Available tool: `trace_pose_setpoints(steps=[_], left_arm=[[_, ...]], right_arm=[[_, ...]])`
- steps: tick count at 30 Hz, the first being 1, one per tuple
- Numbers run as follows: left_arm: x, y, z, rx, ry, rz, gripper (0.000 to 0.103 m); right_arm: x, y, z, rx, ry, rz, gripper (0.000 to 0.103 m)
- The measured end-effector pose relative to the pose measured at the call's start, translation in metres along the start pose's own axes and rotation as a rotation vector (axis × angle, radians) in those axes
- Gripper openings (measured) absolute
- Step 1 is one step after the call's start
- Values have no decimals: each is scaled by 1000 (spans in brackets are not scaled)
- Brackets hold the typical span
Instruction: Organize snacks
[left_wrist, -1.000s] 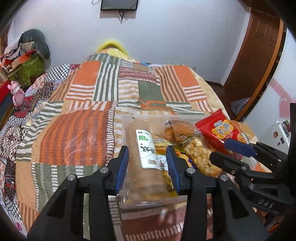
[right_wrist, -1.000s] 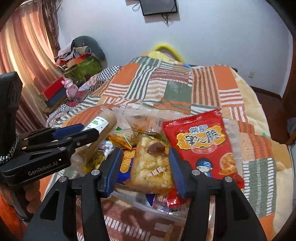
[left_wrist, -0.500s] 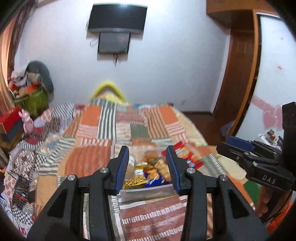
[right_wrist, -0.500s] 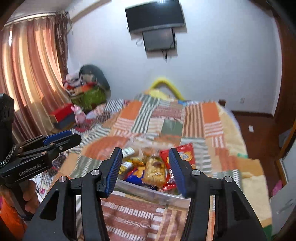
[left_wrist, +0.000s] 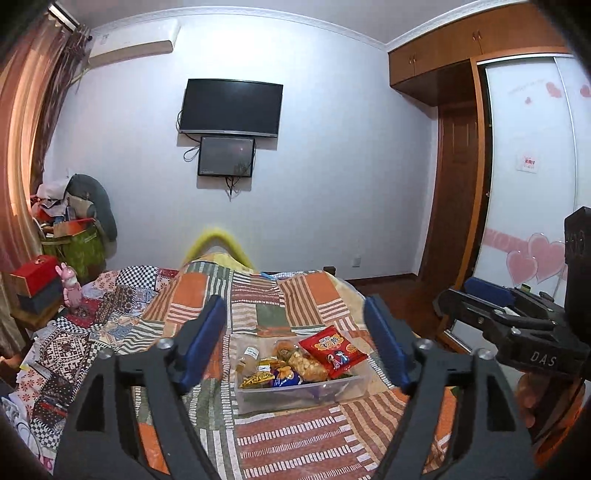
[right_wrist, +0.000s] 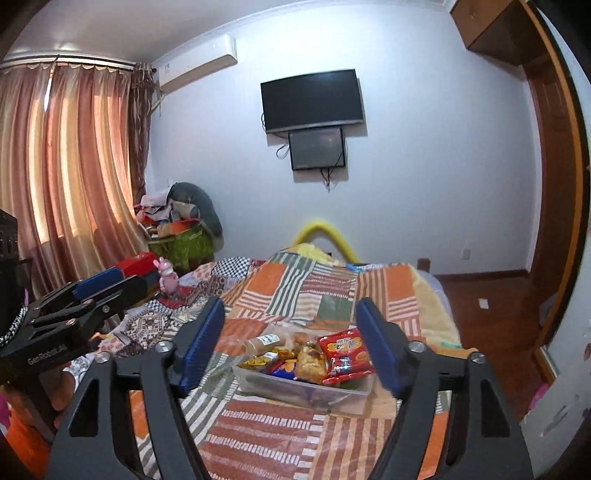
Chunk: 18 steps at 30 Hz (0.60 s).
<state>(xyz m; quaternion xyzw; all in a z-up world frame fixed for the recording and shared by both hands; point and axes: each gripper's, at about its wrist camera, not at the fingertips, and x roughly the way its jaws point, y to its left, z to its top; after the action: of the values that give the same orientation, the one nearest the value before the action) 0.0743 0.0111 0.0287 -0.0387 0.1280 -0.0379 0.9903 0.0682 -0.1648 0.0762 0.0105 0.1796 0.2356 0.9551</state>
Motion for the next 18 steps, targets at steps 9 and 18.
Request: trace_pose_setpoints(steps=[9,18], left_arm=[[-9,-9,-8,39,-33,57,101],[-8,-8,-14,31,-26,51,103]], right_arm=[[-7,3,-6,3,-33,-45,103],[-16,0,-15,9,-19,-47,103]])
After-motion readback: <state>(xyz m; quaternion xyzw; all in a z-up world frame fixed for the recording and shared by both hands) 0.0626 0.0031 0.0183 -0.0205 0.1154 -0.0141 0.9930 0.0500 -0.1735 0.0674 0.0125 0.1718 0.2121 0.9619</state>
